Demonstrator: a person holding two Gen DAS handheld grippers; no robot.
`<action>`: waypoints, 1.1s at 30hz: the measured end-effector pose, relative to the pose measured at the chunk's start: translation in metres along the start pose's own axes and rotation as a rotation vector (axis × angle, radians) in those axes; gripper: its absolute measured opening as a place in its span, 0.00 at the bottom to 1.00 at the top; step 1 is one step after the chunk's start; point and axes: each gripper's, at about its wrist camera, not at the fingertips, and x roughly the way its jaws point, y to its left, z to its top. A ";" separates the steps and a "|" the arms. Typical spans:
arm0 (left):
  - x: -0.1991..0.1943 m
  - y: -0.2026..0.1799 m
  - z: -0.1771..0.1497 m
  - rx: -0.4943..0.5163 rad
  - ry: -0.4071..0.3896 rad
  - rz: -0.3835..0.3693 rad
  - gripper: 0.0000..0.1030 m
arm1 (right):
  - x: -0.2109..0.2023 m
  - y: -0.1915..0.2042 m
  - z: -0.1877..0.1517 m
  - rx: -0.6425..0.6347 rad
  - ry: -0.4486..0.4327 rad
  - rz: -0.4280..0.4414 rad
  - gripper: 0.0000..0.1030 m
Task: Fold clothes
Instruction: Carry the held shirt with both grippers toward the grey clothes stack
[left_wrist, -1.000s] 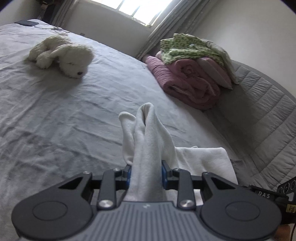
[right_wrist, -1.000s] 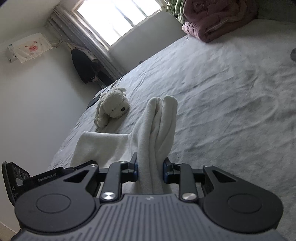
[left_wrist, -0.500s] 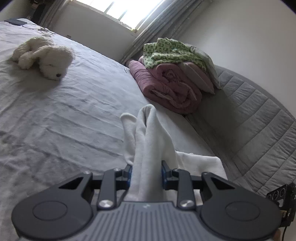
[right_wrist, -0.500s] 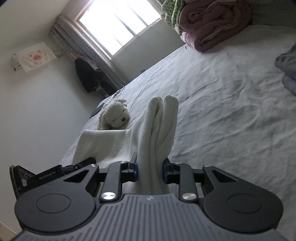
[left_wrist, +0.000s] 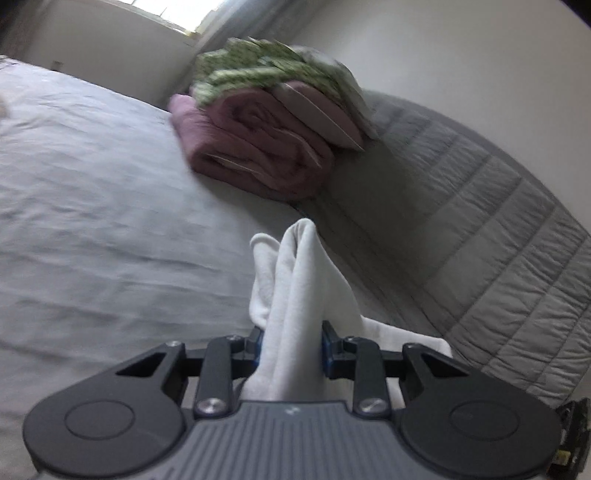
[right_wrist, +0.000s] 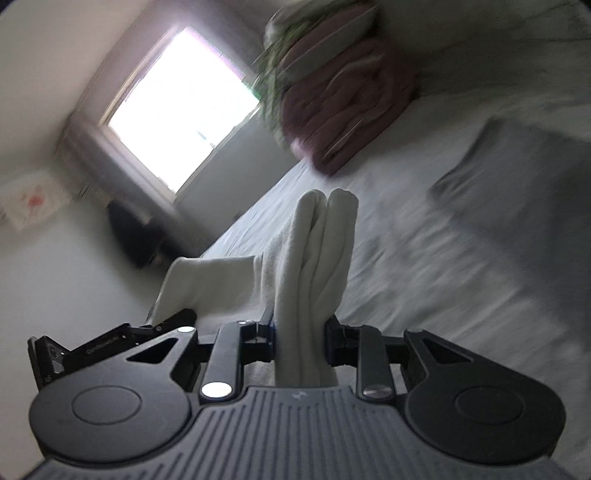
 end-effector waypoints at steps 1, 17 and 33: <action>0.012 -0.010 0.001 0.012 0.009 -0.013 0.28 | -0.006 -0.006 0.005 0.011 -0.023 -0.014 0.26; 0.170 -0.143 -0.005 0.196 0.156 -0.154 0.28 | -0.086 -0.092 0.038 0.280 -0.329 -0.195 0.26; 0.233 -0.176 -0.015 0.299 0.282 -0.106 0.28 | -0.098 -0.117 0.029 0.546 -0.409 -0.210 0.26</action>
